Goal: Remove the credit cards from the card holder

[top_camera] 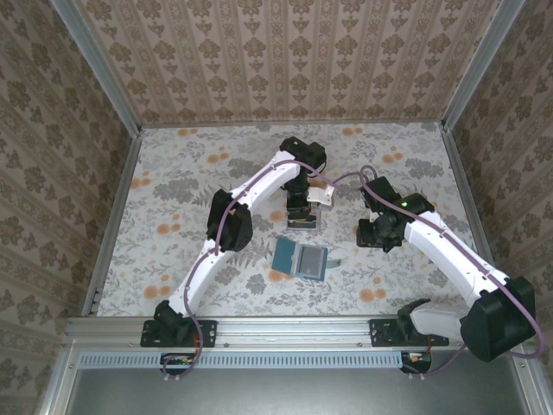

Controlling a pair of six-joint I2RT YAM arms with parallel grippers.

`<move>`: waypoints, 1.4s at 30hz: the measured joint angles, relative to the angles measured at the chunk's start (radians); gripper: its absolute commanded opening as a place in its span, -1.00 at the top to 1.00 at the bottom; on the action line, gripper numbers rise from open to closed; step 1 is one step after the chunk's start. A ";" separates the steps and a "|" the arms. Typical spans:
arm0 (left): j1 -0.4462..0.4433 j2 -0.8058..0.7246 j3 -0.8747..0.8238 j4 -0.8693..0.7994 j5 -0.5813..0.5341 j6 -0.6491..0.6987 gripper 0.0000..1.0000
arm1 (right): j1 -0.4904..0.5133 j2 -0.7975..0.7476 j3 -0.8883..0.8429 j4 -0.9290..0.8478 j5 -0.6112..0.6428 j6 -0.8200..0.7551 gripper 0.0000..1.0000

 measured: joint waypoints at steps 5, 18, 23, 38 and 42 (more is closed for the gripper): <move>0.000 0.000 0.010 0.002 -0.038 0.005 0.35 | 0.000 0.005 0.000 0.003 0.000 0.000 0.27; -0.001 -0.061 0.011 0.072 -0.134 0.005 0.29 | 0.000 0.005 -0.001 0.003 0.000 0.000 0.27; -0.003 -0.102 0.011 0.100 -0.150 -0.014 0.32 | 0.000 0.005 -0.003 0.006 -0.008 0.001 0.28; 0.003 -0.552 -0.659 0.571 -0.185 -0.514 0.39 | 0.000 0.003 -0.080 0.144 -0.213 0.049 0.28; 0.003 -0.686 -0.859 0.722 -0.187 -0.706 0.39 | 0.000 0.003 -0.080 0.169 -0.262 0.057 0.27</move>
